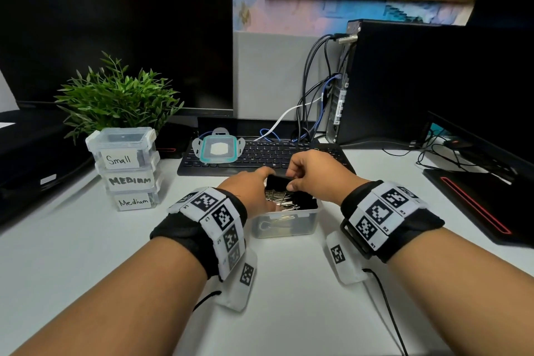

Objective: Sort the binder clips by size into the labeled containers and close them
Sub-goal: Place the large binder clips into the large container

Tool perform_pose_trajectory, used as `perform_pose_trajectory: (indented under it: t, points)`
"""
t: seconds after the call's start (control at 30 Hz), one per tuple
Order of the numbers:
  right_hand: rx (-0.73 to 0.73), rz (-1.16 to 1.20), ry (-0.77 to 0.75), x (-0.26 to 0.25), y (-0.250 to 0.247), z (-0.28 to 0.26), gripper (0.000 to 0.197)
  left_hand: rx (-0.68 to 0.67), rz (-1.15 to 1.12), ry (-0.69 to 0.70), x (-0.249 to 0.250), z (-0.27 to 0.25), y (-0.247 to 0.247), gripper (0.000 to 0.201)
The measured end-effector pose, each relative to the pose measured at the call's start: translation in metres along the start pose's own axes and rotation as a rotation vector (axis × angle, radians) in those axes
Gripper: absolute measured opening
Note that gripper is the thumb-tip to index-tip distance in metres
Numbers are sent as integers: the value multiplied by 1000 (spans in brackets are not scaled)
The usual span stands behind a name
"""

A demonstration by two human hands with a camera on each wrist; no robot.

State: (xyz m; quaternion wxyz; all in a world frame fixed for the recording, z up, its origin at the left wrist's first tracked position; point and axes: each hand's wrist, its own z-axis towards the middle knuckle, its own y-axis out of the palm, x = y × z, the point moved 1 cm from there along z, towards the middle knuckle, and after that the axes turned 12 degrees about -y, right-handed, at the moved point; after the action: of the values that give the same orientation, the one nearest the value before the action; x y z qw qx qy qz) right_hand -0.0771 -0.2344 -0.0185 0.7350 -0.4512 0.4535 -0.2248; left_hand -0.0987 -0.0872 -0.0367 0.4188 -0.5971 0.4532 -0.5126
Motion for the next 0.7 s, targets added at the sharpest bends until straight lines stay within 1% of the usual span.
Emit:
perform_pose_trajectory:
  t: [0.17,0.27,0.37,0.47,0.6,0.7]
  points:
    - [-12,-179,-37,-9,0,-2,8,-38,57,-17,2,-2,0,82]
    - [-4,-198,-22,-13,0,-3,15,-66,44,-41,1,-4,0,85]
    - [12,-108,46,-12,0,-3,19,-63,16,-45,1,-4,0,84]
    - [14,-116,105,-11,1,-1,20,-37,-23,-59,0,-4,0,78]
    - [26,-167,96,-15,3,4,21,-34,-51,-66,-1,-5,0,75]
    - [40,-136,49,-15,4,5,18,-56,-45,-54,-1,-6,1,71]
